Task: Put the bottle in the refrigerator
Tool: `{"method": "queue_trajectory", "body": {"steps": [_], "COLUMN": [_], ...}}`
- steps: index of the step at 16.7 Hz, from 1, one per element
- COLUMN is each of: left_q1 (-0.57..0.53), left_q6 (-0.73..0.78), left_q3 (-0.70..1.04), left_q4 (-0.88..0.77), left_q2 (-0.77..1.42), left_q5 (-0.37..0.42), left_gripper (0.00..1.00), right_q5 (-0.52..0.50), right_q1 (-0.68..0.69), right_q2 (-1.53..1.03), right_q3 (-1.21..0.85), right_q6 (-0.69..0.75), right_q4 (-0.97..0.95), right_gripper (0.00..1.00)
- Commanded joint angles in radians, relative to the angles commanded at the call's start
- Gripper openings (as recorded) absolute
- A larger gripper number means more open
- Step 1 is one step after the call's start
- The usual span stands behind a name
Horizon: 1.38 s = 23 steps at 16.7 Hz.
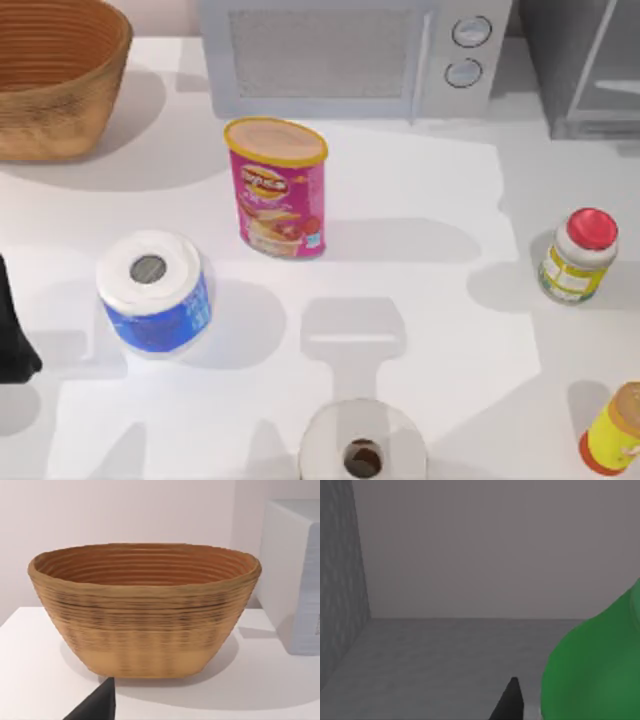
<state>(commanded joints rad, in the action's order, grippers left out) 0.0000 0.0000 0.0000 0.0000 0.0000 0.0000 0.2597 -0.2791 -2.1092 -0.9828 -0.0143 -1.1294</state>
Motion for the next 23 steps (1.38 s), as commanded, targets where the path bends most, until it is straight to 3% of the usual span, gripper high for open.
{"method": "queue_trajectory", "body": {"steps": [6,17,23], "left_q1": [0.000,0.000,0.000], "left_q6": [0.000,0.000,0.000], "left_q3": [0.000,0.000,0.000], "left_q4": [0.000,0.000,0.000], "left_q2": [0.000,0.000,0.000], "left_q5": [0.000,0.000,0.000], "left_gripper": [1.00,1.00,1.00], "right_q5": [-0.002,-0.045,-0.054], "right_q1": [0.011,0.051,0.054], "right_q2": [-0.032,-0.251,-0.265], "right_q3": [-0.027,-0.467,-0.503], "right_q6": [0.001,0.002,0.001], "right_q4": [0.027,0.223,0.245], "right_gripper": [0.01,0.01,0.01]}}
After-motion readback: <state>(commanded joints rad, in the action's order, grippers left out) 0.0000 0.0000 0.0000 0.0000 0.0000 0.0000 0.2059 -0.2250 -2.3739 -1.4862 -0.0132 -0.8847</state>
